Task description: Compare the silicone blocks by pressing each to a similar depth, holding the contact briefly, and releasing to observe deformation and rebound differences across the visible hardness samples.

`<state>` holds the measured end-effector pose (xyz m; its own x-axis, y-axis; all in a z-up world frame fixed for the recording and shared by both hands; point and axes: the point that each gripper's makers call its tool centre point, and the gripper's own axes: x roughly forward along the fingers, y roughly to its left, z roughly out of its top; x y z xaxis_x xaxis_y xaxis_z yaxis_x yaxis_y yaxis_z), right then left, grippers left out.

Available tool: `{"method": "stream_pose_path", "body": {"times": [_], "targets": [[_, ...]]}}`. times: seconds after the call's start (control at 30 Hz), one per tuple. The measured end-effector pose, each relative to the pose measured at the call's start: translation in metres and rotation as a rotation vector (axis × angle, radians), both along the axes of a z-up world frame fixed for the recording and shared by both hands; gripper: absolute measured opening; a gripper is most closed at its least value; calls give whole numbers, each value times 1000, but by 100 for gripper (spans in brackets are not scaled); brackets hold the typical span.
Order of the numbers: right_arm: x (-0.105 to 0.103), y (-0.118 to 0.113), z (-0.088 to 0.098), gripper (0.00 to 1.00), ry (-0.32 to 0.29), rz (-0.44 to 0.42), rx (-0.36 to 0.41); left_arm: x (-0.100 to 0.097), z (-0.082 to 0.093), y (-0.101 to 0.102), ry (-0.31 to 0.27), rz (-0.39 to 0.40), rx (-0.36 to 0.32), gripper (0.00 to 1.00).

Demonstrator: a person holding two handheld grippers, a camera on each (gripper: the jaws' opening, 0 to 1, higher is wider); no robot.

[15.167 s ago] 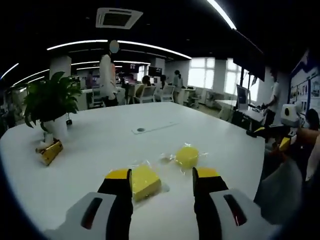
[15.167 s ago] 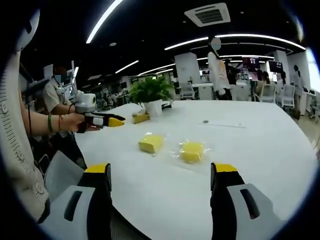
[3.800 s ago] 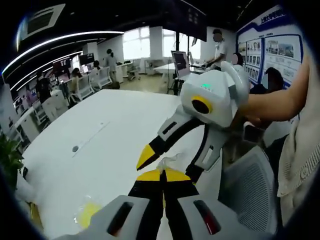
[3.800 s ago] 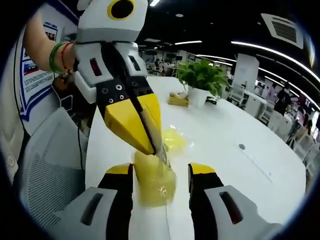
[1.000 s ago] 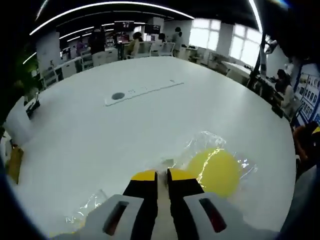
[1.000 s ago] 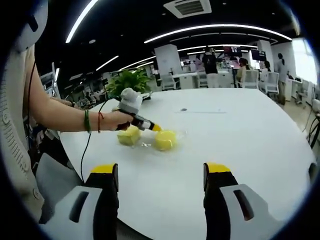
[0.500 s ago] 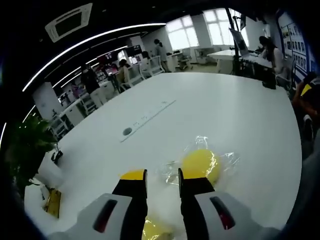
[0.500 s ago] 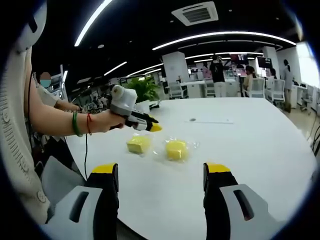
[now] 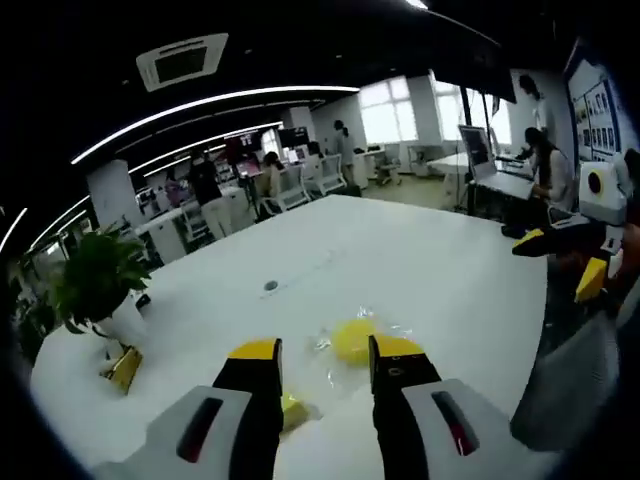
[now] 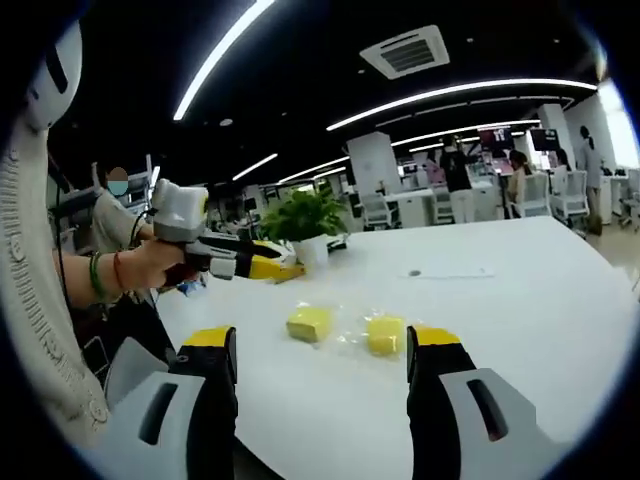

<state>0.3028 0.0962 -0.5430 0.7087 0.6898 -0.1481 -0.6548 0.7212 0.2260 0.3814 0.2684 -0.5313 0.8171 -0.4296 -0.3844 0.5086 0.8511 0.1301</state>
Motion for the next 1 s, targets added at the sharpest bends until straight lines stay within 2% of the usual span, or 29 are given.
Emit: {"method": "stream_pose_path", "body": {"times": [0.07, 0.13, 0.17, 0.23, 0.27, 0.3, 0.4, 0.47, 0.5, 0.53, 0.63, 0.67, 0.77, 0.83, 0.9, 1.0], "targets": [[-3, 2, -3, 63, 13, 8, 6, -18, -1, 8, 14, 24, -32, 33], [-7, 4, -6, 64, 28, 16, 9, -35, 2, 14, -14, 18, -71, 33], [-9, 5, -7, 64, 27, 19, 8, -40, 1, 19, -1, 43, -98, 35], [-13, 7, -8, 64, 28, 30, 13, -55, -2, 29, 2, 50, -102, 39], [-16, 8, -8, 65, 31, 38, 14, -62, -5, 35, 21, 76, -133, 43], [-18, 9, -9, 66, 33, 44, 15, -70, -6, 40, 19, 74, -135, 46], [-22, 10, -12, 68, 43, 54, 20, -82, -7, 48, 13, 81, -159, 54], [-24, 10, -12, 70, 42, 51, 26, -92, -7, 51, 22, 85, -233, 57], [-26, 9, -11, 71, 35, 50, 36, -98, -9, 54, 30, 78, -241, 58], [-27, 9, -9, 71, 22, 49, 46, -101, -10, 55, 31, 73, -240, 59], [-26, 5, 6, 72, -110, 22, 77, -110, -12, 59, 32, 69, -279, 64], [-26, 4, 9, 75, -127, 16, 94, -112, -11, 62, 24, 73, -290, 65], [-29, 3, 8, 78, -96, 12, 130, -116, -11, 68, 12, 81, -308, 68], [-29, 1, 4, 78, -76, 0, 112, -116, -11, 71, 13, 93, -322, 70], [-29, 1, -1, 78, -80, 0, 81, -116, -12, 75, 19, 105, -336, 70], [-29, 2, -1, 74, -87, 6, 81, -115, -13, 75, 19, 102, -327, 73]]}}
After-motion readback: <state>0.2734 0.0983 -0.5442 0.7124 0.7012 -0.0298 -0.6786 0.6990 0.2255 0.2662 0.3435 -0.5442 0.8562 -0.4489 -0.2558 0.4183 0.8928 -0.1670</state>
